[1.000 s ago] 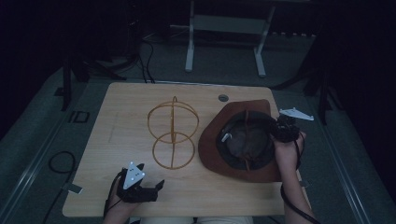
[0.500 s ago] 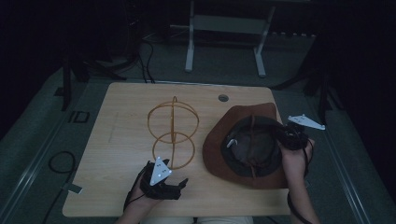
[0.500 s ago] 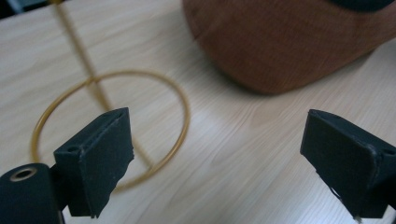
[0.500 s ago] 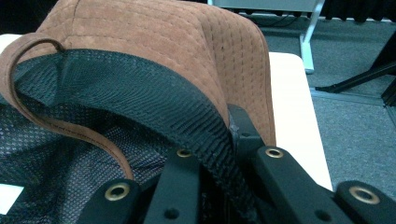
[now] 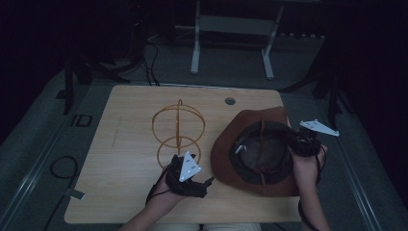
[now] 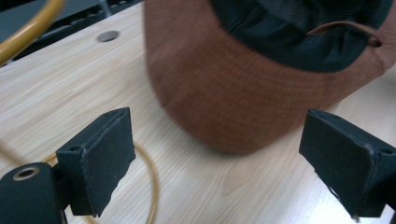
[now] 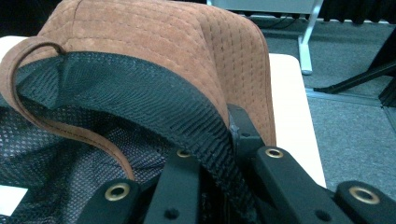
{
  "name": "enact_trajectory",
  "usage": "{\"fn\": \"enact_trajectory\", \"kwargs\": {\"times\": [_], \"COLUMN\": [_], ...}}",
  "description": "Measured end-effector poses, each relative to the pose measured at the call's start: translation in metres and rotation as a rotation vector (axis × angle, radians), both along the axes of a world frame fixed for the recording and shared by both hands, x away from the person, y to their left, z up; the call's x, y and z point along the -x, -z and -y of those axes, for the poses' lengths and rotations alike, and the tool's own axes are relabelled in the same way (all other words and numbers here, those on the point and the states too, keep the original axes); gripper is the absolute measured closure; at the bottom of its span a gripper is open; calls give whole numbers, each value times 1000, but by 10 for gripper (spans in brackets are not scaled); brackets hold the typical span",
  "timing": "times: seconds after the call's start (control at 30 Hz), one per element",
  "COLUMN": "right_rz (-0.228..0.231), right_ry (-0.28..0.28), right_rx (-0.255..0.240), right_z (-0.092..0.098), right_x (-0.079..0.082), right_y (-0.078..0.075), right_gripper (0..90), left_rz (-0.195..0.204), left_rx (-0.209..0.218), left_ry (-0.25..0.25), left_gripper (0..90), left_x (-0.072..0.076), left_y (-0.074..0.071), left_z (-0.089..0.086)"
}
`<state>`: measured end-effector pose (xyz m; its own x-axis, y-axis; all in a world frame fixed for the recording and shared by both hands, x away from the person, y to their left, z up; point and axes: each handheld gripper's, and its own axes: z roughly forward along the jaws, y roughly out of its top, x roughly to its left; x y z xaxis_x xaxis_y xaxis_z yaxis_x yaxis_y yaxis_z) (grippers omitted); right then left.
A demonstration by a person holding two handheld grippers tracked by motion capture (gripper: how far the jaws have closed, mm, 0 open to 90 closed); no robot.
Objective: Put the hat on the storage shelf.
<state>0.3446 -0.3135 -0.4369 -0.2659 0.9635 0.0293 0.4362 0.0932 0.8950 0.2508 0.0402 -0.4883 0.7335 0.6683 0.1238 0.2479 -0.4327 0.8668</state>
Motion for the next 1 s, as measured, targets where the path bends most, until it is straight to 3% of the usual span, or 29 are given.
{"fn": "enact_trajectory", "kwargs": {"times": [0.3, 0.5, 0.67, 0.8, 1.0], "right_rz": [18, 18, 23, 26, 33], "right_ry": [-11, -22, -27, -30, -33], "right_rx": [-6, 0, 2, -1, -8], "right_z": [-1, -3, -4, -4, -5], "right_x": [9, 12, 14, 15, 16], "right_y": [-6, -6, -8, -9, -12], "right_gripper": [842, 842, 842, 842, 842], "left_rz": [14, 31, 33, 43, 19], "left_rx": [7, 28, 30, 5, -21], "left_ry": [55, 84, 70, 46, -13], "left_gripper": [119, 125, 135, 146, 151], "left_x": [-22, -36, -54, -66, -87], "left_y": [-18, -38, -49, -55, -60], "left_z": [35, 61, 80, 95, 107]}}
